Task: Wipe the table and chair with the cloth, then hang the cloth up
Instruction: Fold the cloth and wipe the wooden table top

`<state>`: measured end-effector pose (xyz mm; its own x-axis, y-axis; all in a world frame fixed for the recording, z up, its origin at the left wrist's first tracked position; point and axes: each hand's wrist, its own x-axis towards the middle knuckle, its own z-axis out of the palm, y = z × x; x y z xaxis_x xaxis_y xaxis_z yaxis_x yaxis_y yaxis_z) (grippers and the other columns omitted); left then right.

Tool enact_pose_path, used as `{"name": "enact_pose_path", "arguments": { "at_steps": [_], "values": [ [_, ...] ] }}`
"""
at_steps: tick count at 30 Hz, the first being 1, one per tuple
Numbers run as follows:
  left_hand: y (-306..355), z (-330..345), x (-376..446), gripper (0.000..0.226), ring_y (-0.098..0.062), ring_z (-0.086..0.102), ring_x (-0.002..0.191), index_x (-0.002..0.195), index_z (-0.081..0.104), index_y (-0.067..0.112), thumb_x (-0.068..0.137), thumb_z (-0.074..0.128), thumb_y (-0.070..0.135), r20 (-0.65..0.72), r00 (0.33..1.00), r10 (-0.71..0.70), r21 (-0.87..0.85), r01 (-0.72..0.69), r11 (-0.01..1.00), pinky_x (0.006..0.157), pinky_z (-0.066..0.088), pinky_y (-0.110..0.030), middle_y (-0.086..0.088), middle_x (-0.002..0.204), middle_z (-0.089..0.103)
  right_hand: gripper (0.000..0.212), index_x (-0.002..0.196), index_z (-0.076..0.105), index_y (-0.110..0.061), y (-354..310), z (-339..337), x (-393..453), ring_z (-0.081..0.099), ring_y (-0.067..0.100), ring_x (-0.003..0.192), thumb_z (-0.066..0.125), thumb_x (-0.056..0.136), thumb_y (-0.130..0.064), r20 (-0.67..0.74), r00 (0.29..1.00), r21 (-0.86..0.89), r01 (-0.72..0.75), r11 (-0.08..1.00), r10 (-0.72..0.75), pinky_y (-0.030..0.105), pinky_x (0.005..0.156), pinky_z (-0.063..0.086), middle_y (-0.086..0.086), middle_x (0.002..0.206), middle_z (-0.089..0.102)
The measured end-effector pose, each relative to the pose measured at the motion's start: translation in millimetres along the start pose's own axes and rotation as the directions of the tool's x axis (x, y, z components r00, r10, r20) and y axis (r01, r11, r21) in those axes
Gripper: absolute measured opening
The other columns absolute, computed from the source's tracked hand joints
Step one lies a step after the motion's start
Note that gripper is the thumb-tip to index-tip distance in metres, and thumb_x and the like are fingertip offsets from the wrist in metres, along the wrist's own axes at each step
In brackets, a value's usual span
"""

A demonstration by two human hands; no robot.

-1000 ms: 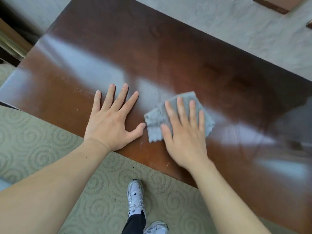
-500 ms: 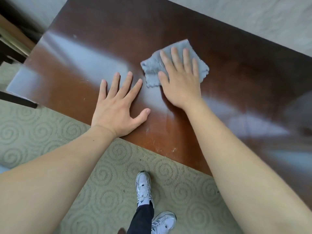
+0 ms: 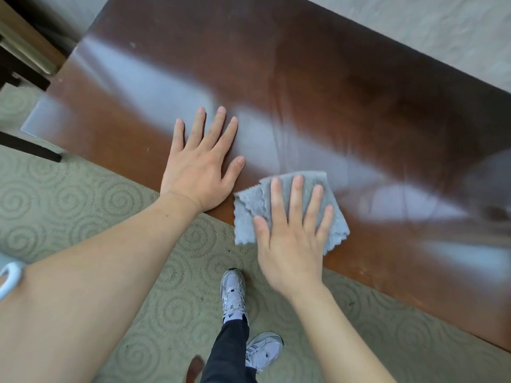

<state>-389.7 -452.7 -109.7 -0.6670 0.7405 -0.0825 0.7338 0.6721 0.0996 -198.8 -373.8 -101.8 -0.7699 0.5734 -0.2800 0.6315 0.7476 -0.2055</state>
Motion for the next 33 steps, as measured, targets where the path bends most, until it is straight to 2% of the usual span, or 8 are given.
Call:
{"name": "enact_pose_path", "arguments": {
  "at_steps": [6, 11, 14, 18, 21, 23, 29, 33],
  "values": [
    [0.2, -1.5, -0.4, 0.069, -0.031, 0.006, 0.155, 0.161, 0.017, 0.021, 0.101, 0.018, 0.054, 0.003, 1.0, -0.002, -0.02, 0.002, 1.0, 0.124, 0.005, -0.057, -0.001, 0.169, 0.012, 0.064, 0.158, -0.006, -0.033, -17.6, -30.3, 133.9, -0.02, 0.033, 0.151, 0.013, 0.102, -0.058, -0.078, 0.996, -0.014, -0.043, 0.999, 0.042, 0.056, 0.12, -0.011, 0.003, 0.167, -0.013],
    [1.0, 0.2, -0.9, 0.07, -0.03, 0.007, 0.155, 0.161, 0.018, 0.021, 0.1, 0.02, 0.056, -0.007, 1.0, -0.005, -0.012, 0.005, 1.0, 0.123, 0.006, -0.057, 0.0, 0.169, 0.013, 0.063, 0.158, -0.005, -0.032, -17.7, -50.8, 201.9, -0.019, 0.034, 0.151, 0.014, 0.103, -0.055, -0.056, 0.998, -0.022, -0.005, 1.0, 0.004, 0.056, 0.12, -0.01, 0.004, 0.167, -0.013],
    [1.0, 0.0, -1.6, 0.07, -0.029, 0.006, 0.156, 0.161, 0.017, 0.023, 0.1, 0.021, 0.056, -0.008, 1.0, -0.01, -0.016, 0.009, 1.0, 0.124, 0.005, -0.057, 0.001, 0.169, 0.013, 0.061, 0.159, -0.002, -0.031, -9.2, -42.1, 171.1, -0.016, 0.032, 0.152, 0.015, 0.104, -0.052, -0.105, 0.993, -0.009, 0.054, 0.999, -0.054, 0.054, 0.121, -0.008, 0.003, 0.168, -0.009],
    [0.9, 0.8, -0.6, 0.07, -0.029, 0.006, 0.156, 0.161, 0.017, 0.023, 0.099, 0.02, 0.056, -0.009, 1.0, -0.008, -0.016, 0.007, 1.0, 0.124, 0.006, -0.056, 0.001, 0.169, 0.013, 0.062, 0.159, 0.004, -0.032, 16.0, -16.5, 53.7, -0.007, 0.031, 0.153, 0.02, 0.103, -0.052, -0.138, 0.99, -0.016, 0.035, 0.999, -0.037, 0.054, 0.122, 0.002, 0.002, 0.168, -0.001],
    [0.3, 1.7, -1.6, 0.069, -0.029, 0.008, 0.155, 0.161, 0.019, 0.023, 0.1, 0.021, 0.056, -0.014, 1.0, -0.014, -0.002, 0.014, 1.0, 0.124, 0.008, -0.056, 0.0, 0.169, 0.014, 0.061, 0.159, 0.003, -0.033, 36.5, -1.3, -24.0, -0.008, 0.03, 0.154, 0.017, 0.103, -0.053, -0.095, 0.995, -0.028, -0.005, 1.0, 0.003, 0.054, 0.122, 0.005, 0.0, 0.168, -0.001],
    [0.9, 0.7, -1.3, 0.069, -0.03, 0.01, 0.155, 0.16, 0.021, 0.023, 0.1, 0.022, 0.055, -0.018, 1.0, -0.019, 0.001, 0.019, 1.0, 0.123, 0.009, -0.056, 0.0, 0.168, 0.017, 0.061, 0.158, -0.001, -0.036, 44.0, 0.0, -28.3, -0.013, 0.028, 0.153, 0.012, 0.103, -0.056, -0.048, 0.999, -0.032, -0.026, 0.999, 0.024, 0.053, 0.122, 0.001, -0.002, 0.168, -0.006],
    [2.3, -1.8, -1.1, 0.069, -0.03, 0.01, 0.155, 0.16, 0.022, 0.023, 0.099, 0.022, 0.055, -0.002, 1.0, -0.027, 0.003, 0.027, 1.0, 0.123, 0.009, -0.056, -0.001, 0.168, 0.018, 0.061, 0.157, -0.005, -0.037, 32.0, -32.6, 105.7, -0.015, 0.033, 0.152, 0.009, 0.101, -0.057, -0.131, 0.988, -0.063, -0.086, 0.994, 0.077, 0.054, 0.122, -0.006, 0.002, 0.167, -0.009],
    [1.9, 0.0, -1.2, 0.069, -0.03, 0.009, 0.155, 0.16, 0.021, 0.023, 0.099, 0.021, 0.055, -0.008, 1.0, -0.022, 0.001, 0.022, 1.0, 0.123, 0.008, -0.057, 0.0, 0.168, 0.016, 0.062, 0.158, -0.001, -0.036, 15.5, -61.0, 221.9, -0.014, 0.036, 0.151, 0.013, 0.102, -0.057, -0.102, 0.995, -0.052, -0.018, 0.998, 0.013, 0.057, 0.12, -0.009, 0.003, 0.168, -0.008]
  ]
}}
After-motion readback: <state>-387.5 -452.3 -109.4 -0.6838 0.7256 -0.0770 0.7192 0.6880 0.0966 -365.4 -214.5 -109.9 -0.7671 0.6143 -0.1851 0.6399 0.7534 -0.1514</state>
